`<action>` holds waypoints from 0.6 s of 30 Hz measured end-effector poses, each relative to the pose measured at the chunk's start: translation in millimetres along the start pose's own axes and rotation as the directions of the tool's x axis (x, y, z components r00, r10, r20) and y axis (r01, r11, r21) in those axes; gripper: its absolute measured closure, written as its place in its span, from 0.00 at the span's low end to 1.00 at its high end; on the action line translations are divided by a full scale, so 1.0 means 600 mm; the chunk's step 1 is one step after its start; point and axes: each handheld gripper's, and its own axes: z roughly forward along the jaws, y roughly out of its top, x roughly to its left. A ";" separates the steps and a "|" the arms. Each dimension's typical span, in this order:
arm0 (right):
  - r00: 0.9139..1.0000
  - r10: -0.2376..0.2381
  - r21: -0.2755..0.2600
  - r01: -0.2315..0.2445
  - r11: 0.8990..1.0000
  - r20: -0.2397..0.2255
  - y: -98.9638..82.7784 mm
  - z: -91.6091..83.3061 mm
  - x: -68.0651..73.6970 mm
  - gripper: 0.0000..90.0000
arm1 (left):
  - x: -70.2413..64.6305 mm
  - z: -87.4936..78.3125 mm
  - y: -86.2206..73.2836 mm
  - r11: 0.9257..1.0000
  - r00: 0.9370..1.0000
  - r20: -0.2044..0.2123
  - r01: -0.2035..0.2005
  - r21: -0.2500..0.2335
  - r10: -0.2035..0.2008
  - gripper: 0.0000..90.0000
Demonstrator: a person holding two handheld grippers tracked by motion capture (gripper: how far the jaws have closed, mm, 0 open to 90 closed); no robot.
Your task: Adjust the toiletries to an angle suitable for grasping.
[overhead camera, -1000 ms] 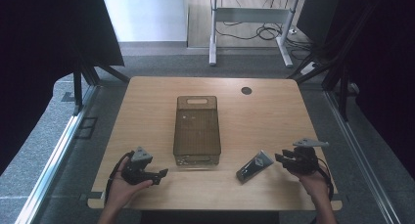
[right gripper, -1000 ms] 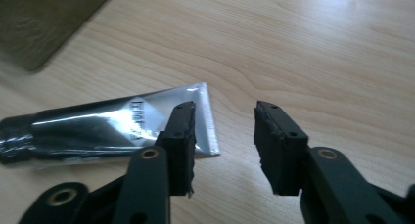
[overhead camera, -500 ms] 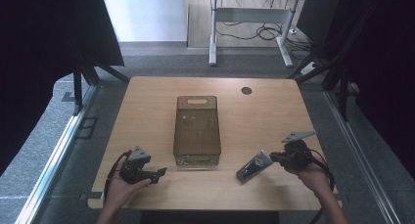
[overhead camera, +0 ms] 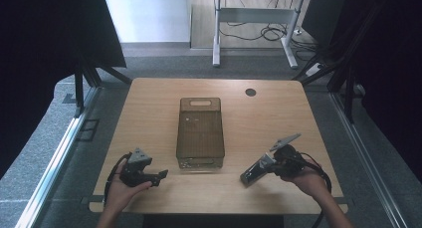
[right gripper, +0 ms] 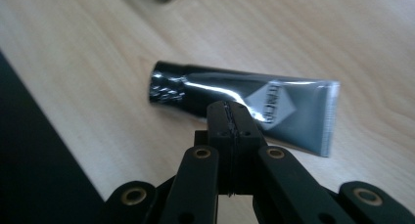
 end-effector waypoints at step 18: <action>0.991 -0.087 0.182 0.105 0.978 -0.102 0.006 0.078 0.065 1.00 | 0.000 0.004 -0.001 1.000 1.000 -0.019 -0.013 0.020 0.014 0.24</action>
